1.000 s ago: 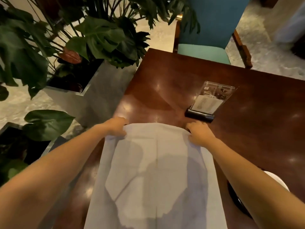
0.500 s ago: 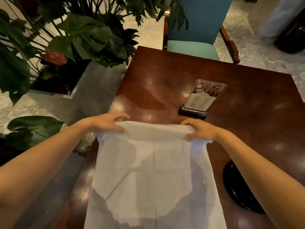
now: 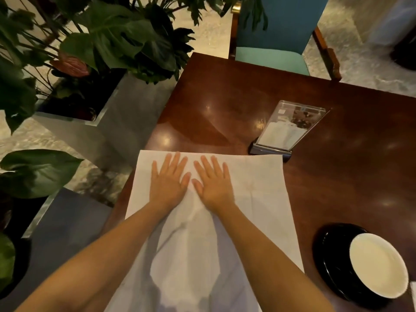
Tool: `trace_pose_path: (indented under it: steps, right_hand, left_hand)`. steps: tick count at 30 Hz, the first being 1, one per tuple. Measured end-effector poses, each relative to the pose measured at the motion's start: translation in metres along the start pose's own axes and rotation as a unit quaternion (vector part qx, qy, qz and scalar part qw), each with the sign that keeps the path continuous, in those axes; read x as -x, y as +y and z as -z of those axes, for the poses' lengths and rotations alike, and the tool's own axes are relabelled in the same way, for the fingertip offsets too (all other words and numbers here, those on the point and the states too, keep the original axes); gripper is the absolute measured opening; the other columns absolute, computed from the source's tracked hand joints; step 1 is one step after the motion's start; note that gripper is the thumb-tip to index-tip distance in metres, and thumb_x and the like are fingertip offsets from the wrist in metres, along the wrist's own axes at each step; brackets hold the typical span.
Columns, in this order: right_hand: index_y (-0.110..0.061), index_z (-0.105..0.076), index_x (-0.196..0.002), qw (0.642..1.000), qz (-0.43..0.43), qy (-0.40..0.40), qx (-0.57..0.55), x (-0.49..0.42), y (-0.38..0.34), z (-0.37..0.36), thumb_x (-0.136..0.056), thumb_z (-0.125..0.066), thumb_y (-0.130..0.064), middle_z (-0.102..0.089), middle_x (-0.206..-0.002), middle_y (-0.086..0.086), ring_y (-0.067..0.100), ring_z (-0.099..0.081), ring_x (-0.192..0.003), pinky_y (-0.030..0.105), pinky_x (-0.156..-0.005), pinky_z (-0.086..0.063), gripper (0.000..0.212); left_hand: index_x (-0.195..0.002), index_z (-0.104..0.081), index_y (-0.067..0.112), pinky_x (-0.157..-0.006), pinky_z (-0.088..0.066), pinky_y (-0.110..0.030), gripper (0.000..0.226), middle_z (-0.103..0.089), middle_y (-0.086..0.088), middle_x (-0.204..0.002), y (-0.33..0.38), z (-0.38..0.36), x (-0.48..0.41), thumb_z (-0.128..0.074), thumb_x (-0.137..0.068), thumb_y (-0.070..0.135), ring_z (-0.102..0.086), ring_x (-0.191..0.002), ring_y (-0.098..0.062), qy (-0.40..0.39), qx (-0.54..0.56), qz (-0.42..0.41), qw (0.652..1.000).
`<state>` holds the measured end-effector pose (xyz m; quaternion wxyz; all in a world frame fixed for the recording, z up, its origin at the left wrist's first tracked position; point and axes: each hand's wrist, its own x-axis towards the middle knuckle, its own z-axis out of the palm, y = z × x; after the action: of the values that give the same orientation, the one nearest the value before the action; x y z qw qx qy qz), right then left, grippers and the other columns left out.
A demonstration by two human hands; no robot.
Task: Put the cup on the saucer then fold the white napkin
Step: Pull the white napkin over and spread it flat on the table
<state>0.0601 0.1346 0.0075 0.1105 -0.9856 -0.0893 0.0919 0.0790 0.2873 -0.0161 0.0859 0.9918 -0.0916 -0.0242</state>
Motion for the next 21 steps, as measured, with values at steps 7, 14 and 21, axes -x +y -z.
trace_pose_path:
  steps: [7, 14, 21]
  right_hand:
    - [-0.031, -0.012, -0.149, 0.99, -0.134, 0.049, 0.012, 0.043, 0.079, 0.005, -0.09, -0.003, -0.057, -0.007, -0.159, -0.003, 0.025, 0.002, -0.147, 0.046, -0.117, 0.005, 0.065]
    - [-0.018, -0.003, -0.15, 0.973, -0.224, 0.032, 0.037, 0.071, 0.115, 0.014, -0.097, -0.009, -0.045, 0.001, -0.159, 0.009, 0.029, 0.004, -0.146, 0.047, -0.119, 0.001, 0.06]
    - [-0.016, -0.047, -0.136, 0.999, 0.017, 0.04, -0.006, 0.133, -0.028, -0.031, -0.088, -0.034, -0.034, -0.045, -0.144, 0.008, 0.032, -0.04, -0.134, 0.052, -0.107, -0.017, 0.053]
  left_hand:
    - [-0.149, -0.009, 0.025, -0.117, 0.004, -0.045, 0.066, -0.007, 0.0, -0.159, -0.035, 0.009, -0.001, -0.01, -0.092, 0.058, -0.001, -0.147, -0.02, -0.013, -0.036, 0.039, 0.998]
    - [-0.147, -0.021, 0.014, -0.116, -0.004, -0.053, 0.064, -0.019, -0.01, -0.157, -0.076, 0.028, 0.039, -0.011, -0.093, 0.048, -0.012, -0.145, -0.027, 0.014, -0.042, 0.107, 0.993]
    - [-0.148, -0.01, 0.022, -0.116, 0.011, -0.038, 0.06, -0.004, 0.0, -0.157, 0.054, 0.004, 0.166, -0.005, -0.093, 0.046, 0.004, -0.144, -0.015, -0.03, 0.066, 0.045, 0.996]
